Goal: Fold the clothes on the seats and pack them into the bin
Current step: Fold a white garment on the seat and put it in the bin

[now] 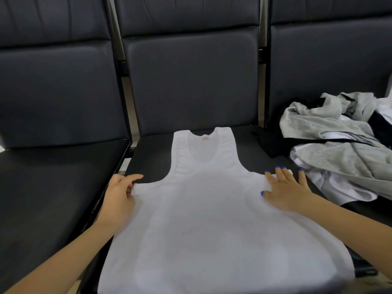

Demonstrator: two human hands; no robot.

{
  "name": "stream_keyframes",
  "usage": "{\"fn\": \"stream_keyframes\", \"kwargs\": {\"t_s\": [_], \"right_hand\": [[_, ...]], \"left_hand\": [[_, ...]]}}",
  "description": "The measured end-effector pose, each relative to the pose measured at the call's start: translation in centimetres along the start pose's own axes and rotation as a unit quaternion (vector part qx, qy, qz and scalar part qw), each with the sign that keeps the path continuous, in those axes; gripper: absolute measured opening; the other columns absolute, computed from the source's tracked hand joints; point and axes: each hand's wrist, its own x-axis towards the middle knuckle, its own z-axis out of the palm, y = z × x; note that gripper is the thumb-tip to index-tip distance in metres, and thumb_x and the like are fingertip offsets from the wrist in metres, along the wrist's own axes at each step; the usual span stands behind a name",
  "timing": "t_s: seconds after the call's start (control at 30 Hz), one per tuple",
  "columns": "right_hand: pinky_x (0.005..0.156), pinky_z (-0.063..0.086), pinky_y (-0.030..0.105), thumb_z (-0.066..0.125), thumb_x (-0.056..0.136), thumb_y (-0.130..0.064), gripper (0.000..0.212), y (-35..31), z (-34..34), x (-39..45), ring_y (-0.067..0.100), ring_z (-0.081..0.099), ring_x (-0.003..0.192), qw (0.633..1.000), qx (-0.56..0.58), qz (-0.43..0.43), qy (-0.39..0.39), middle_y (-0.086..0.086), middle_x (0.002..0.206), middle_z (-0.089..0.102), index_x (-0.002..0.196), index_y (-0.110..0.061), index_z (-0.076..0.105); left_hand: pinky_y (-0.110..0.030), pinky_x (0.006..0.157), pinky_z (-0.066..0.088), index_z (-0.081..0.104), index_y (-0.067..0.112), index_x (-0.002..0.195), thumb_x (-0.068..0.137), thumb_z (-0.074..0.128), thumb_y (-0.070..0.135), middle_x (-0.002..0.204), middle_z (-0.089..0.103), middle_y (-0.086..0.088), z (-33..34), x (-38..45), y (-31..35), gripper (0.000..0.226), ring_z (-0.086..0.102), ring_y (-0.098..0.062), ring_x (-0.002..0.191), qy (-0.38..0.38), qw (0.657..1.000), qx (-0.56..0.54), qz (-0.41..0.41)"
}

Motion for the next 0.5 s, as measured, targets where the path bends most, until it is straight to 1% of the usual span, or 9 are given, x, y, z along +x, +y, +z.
{"fn": "stream_keyframes", "kwargs": {"t_s": [0.03,0.1,0.13,0.17,0.2,0.3,0.37,0.43,0.5], "right_hand": [[0.116,-0.007,0.053,0.024,0.1,-0.048,0.066,-0.1,-0.1,0.0,0.026,-0.013,0.147,1.0,-0.001,0.004,-0.003,0.011,0.159,-0.011,0.153,-0.022,-0.005],[0.116,-0.006,0.053,0.026,0.1,-0.045,0.065,-0.5,-0.4,-0.3,0.029,-0.012,0.147,1.0,-0.008,0.007,-0.006,0.014,0.159,-0.01,0.153,-0.023,-0.005],[0.116,-0.005,0.054,0.028,0.099,-0.043,0.065,-0.8,-0.6,-0.3,0.03,-0.01,0.147,1.0,-0.011,0.004,0.002,0.014,0.159,-0.007,0.153,-0.023,-0.004],[0.116,-0.002,0.054,0.031,0.099,-0.041,0.065,-1.0,-0.8,-0.4,0.031,-0.007,0.147,1.0,-0.01,-0.005,0.017,0.014,0.159,-0.002,0.153,-0.024,-0.001],[0.116,0.0,0.053,0.034,0.098,-0.038,0.064,-1.2,-1.0,-0.4,0.031,-0.004,0.147,0.999,-0.005,-0.017,0.035,0.013,0.159,0.003,0.153,-0.024,0.003],[0.118,0.006,0.047,0.039,0.097,-0.034,0.062,-2.2,-2.0,0.1,0.026,0.005,0.147,0.996,0.043,-0.051,0.06,0.008,0.156,0.02,0.152,-0.02,0.014],[0.118,0.011,0.043,0.04,0.097,-0.032,0.059,-2.9,-2.9,1.0,0.026,0.012,0.146,0.993,0.081,-0.063,0.063,0.008,0.153,0.027,0.15,-0.017,0.02],[0.113,0.022,0.04,0.042,0.096,-0.029,0.055,-3.7,-3.7,2.3,0.028,0.024,0.14,0.988,0.122,-0.07,0.067,0.01,0.146,0.036,0.146,-0.012,0.028],[0.101,0.037,0.038,0.044,0.095,-0.025,0.044,-4.6,-4.6,4.1,0.03,0.041,0.125,0.978,0.186,-0.065,0.063,0.011,0.132,0.046,0.135,-0.009,0.04]], "left_hand": [[-0.004,0.081,0.038,0.066,0.006,0.116,0.074,0.047,-0.029,0.088,0.04,0.002,-0.1,0.1,0.1,0.057,0.049,-0.012,0.079,0.015,1.0,0.001,-0.008],[-0.024,0.09,0.04,0.061,0.007,0.123,0.077,0.051,-0.023,0.101,0.047,-0.006,-0.2,0.3,0.3,0.056,0.053,-0.027,0.096,0.046,0.998,0.032,-0.039],[-0.039,0.095,0.038,0.054,0.01,0.131,0.079,0.052,-0.018,0.111,0.049,-0.01,-0.4,0.5,0.6,0.059,0.05,-0.032,0.106,0.051,0.994,0.059,-0.074],[-0.047,0.098,0.032,0.045,0.013,0.138,0.083,0.052,-0.012,0.122,0.049,-0.012,-0.4,0.5,0.9,0.061,0.046,-0.033,0.114,0.053,0.99,0.081,-0.106],[-0.05,0.101,0.028,0.038,0.016,0.142,0.087,0.051,-0.005,0.131,0.046,-0.011,-0.4,0.5,1.4,0.06,0.043,-0.032,0.12,0.039,0.986,0.098,-0.128],[-0.042,0.108,0.02,0.027,0.027,0.147,0.099,0.042,0.022,0.148,0.034,0.002,0.5,0.2,2.2,0.051,0.033,-0.021,0.132,-0.062,0.97,0.221,-0.074],[-0.04,0.111,0.018,0.022,0.029,0.149,0.101,0.036,0.029,0.15,0.031,0.006,0.8,1.1,2.7,0.05,0.028,-0.016,0.137,-0.113,0.951,0.278,-0.071],[-0.04,0.11,0.019,0.028,0.026,0.147,0.1,0.039,0.024,0.143,0.042,0.004,1.0,2.9,3.6,0.048,0.035,-0.018,0.133,-0.093,0.962,0.243,-0.079],[-0.039,0.107,0.023,0.035,0.023,0.144,0.099,0.043,0.02,0.135,0.05,0.002,1.4,5.0,4.6,0.045,0.043,-0.019,0.126,-0.064,0.974,0.21,-0.058]]}}
